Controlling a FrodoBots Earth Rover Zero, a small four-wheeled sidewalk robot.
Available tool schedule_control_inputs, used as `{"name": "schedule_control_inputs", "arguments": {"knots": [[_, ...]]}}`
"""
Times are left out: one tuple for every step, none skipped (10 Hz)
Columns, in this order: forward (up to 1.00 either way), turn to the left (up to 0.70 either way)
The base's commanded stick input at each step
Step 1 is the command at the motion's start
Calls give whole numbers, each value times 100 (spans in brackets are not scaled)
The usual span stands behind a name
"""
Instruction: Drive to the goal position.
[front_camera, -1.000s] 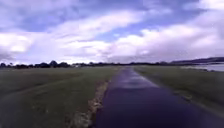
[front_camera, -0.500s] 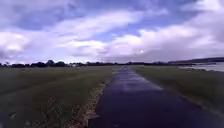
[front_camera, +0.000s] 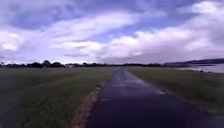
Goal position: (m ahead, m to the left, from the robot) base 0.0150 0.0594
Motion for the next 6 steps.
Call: {"name": "schedule_control_inputs", "arguments": {"knots": [[5, -1], [0, 0], [0, 0], [0, 0], [0, 0], [0, 0]]}}
